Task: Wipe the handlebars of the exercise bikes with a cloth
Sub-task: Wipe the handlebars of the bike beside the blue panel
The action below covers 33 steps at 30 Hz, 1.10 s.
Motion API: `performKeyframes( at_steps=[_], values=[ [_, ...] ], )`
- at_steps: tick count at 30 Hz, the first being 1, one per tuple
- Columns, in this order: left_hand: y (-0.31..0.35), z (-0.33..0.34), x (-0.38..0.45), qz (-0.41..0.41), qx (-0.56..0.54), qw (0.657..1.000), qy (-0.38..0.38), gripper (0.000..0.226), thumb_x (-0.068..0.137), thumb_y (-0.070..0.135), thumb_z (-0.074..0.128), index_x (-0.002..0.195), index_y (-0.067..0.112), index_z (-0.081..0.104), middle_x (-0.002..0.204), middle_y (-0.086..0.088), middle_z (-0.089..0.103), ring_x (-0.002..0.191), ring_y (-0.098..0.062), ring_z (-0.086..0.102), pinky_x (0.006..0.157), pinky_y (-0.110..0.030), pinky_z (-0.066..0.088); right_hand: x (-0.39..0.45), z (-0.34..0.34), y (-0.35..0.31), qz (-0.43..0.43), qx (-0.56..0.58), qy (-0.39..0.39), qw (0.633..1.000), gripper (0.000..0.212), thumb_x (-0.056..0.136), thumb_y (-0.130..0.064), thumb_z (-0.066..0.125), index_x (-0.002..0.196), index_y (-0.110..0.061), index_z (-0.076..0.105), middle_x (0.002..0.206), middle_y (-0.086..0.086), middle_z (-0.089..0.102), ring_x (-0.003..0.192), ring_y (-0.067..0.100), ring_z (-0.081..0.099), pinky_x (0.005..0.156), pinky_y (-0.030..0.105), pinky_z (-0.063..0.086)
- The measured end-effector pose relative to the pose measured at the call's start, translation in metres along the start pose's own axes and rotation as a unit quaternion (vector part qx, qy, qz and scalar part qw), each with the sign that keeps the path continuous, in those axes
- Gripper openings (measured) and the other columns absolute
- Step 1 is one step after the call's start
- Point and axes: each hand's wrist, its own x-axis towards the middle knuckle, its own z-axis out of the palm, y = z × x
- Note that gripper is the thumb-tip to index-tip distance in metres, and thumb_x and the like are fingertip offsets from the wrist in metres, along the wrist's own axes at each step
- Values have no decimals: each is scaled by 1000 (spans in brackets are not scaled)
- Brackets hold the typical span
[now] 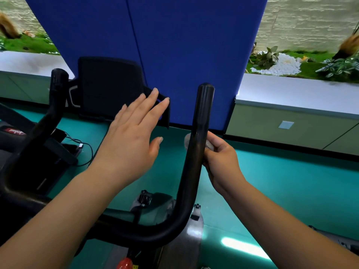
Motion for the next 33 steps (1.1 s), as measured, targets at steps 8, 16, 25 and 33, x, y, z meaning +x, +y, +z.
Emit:
performKeyframes(
  at_steps=[8, 16, 25, 33],
  values=[
    [2, 0, 6, -5, 3, 999, 47, 73, 83, 23, 65, 148, 25, 31, 154, 4, 27, 144, -18, 21, 118, -47, 15, 46, -10, -28, -53, 5, 25, 998, 42, 87, 10, 56, 121, -13, 64, 116, 12, 68, 89, 19, 63, 67, 21, 50],
    [-3, -1, 14, 13, -12, 998, 53, 71, 82, 23, 67, 146, 25, 35, 152, 4, 30, 144, -17, 20, 115, -50, 25, 68, -7, -52, -94, -22, 58, 994, 42, 85, 7, 60, 118, -18, 66, 118, 4, 68, 110, 22, 63, 99, 42, 49],
    [-9, -2, 12, 34, -24, 998, 54, 74, 81, 21, 69, 146, 25, 35, 153, 4, 29, 144, -18, 21, 114, -51, 26, 66, -2, -68, -144, -3, 92, 985, 39, 88, 4, 59, 120, -17, 63, 118, 4, 66, 112, 23, 63, 97, 38, 51],
    [-13, 1, 11, 43, -36, 997, 56, 75, 82, 22, 69, 147, 25, 32, 155, 4, 25, 145, -17, 17, 114, -48, 26, 34, -9, -69, -302, -228, 109, 919, 37, 84, -2, 65, 116, -22, 65, 121, -2, 63, 114, 11, 58, 102, 37, 46]
  ],
)
